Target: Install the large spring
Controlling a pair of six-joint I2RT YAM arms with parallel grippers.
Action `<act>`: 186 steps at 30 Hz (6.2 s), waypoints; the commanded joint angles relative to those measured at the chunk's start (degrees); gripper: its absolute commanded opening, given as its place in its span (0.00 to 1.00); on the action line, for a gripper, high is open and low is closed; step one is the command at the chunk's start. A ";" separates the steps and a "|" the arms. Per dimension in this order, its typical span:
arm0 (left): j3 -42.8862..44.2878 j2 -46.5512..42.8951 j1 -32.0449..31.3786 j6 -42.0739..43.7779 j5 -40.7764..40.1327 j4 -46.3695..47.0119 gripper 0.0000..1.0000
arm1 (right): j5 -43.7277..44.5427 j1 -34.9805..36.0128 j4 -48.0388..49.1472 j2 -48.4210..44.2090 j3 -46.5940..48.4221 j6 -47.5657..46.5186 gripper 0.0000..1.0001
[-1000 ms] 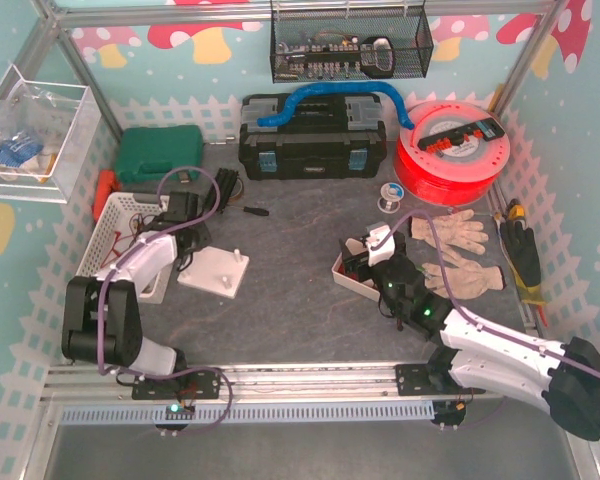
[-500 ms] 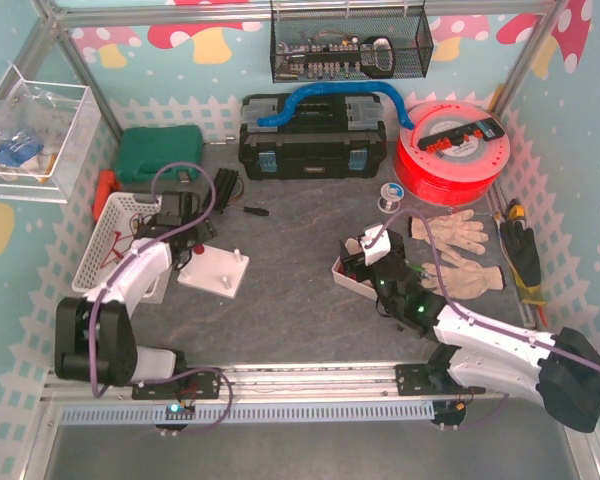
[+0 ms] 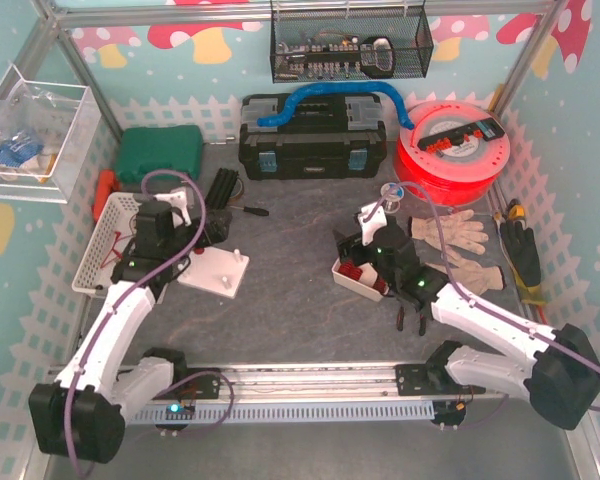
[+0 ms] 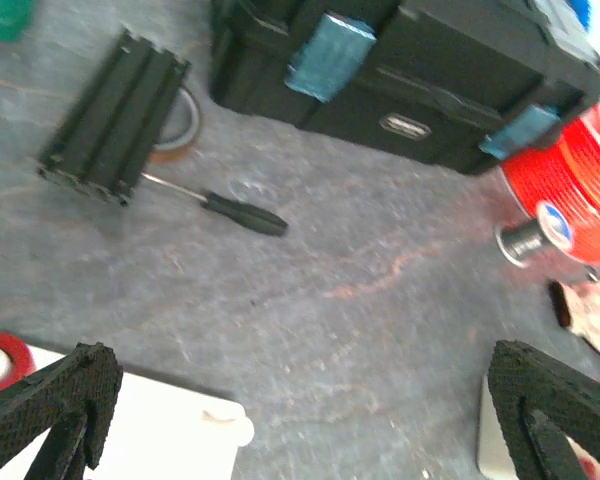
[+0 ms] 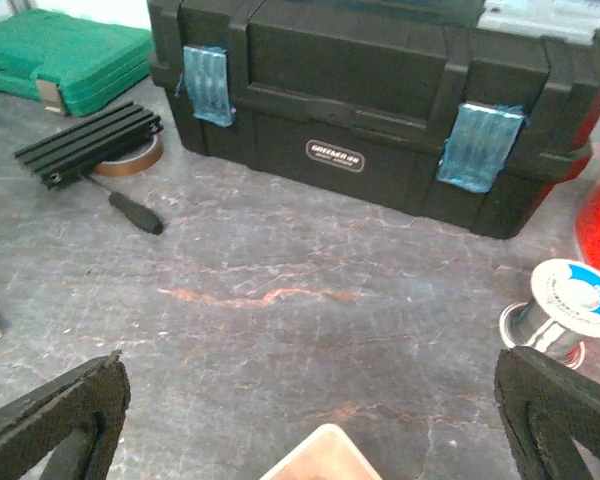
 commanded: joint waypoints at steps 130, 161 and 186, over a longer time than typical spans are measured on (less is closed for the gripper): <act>4.05 -3.75 -15.96 -5.54 -4.75 -5.45 0.99 | -7.39 -7.26 -42.67 31.96 18.86 47.16 0.27; 11.36 6.33 -17.34 -8.66 15.89 -2.60 0.59 | -18.20 3.02 -5.15 -2.21 9.45 -4.04 0.08; 14.66 13.63 -24.90 -3.21 25.68 0.17 0.48 | -12.59 13.02 3.41 5.84 13.11 -19.93 0.05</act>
